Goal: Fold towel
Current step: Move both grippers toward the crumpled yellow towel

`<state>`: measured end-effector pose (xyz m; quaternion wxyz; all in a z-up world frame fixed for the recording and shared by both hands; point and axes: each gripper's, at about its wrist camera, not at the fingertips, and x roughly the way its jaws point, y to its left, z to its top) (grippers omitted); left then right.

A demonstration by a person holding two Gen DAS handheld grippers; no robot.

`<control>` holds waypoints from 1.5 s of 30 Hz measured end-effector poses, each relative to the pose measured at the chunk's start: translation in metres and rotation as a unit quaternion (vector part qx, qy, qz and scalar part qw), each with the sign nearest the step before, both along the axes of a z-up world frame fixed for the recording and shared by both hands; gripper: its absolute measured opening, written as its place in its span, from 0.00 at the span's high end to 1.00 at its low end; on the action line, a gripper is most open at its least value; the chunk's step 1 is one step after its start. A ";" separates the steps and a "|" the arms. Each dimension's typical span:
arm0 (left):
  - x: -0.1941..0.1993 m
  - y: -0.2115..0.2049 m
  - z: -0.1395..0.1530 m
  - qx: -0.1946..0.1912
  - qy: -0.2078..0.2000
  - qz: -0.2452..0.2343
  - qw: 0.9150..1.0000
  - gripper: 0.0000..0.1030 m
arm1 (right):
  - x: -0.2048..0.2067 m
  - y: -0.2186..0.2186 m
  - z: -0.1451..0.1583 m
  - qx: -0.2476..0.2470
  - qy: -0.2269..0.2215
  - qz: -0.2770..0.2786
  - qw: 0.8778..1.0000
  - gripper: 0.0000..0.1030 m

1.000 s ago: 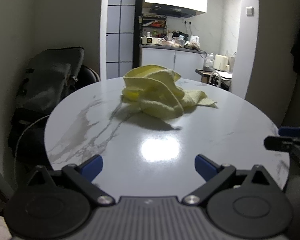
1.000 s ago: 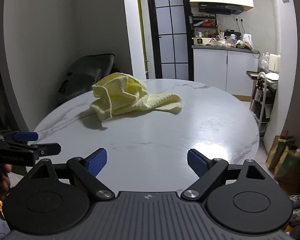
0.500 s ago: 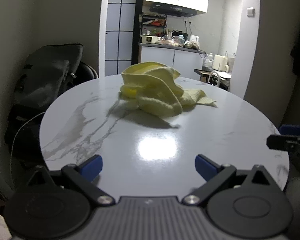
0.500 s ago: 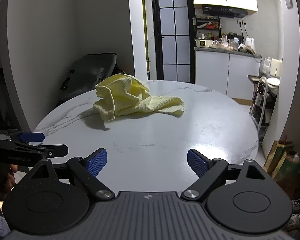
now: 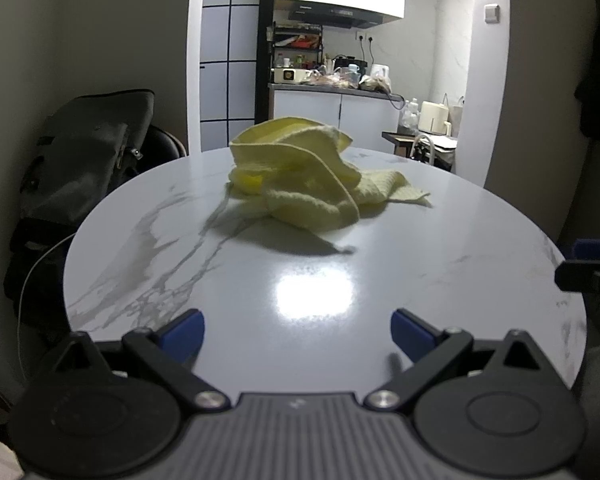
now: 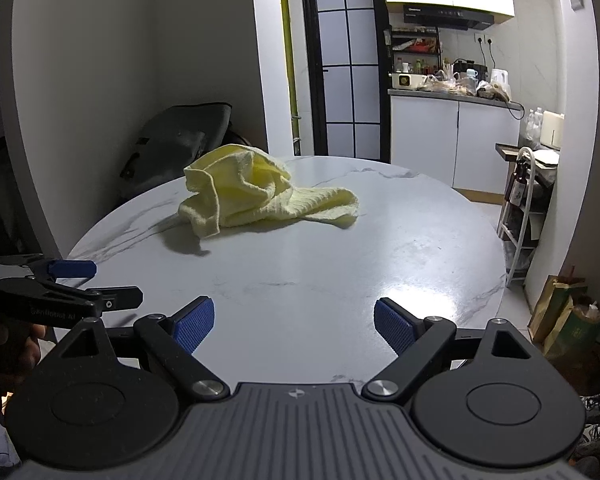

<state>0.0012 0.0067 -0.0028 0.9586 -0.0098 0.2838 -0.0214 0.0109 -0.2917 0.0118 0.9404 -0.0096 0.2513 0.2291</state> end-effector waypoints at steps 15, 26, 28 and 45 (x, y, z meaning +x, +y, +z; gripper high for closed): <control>0.018 -0.006 0.014 0.015 -0.007 -0.005 1.000 0.02 | 0.017 0.002 0.006 0.040 0.013 0.016 0.999 0.12; 0.032 0.012 0.030 0.016 -0.012 0.005 1.000 0.02 | 0.045 0.003 0.020 0.049 0.017 0.001 0.999 0.12; 0.033 0.014 0.033 0.012 -0.016 0.004 1.000 0.03 | 0.050 0.005 0.023 0.048 0.016 -0.002 0.999 0.12; 0.058 -0.013 0.039 0.018 -0.019 -0.045 0.999 0.20 | 0.094 0.018 0.054 0.049 0.002 -0.003 0.999 0.22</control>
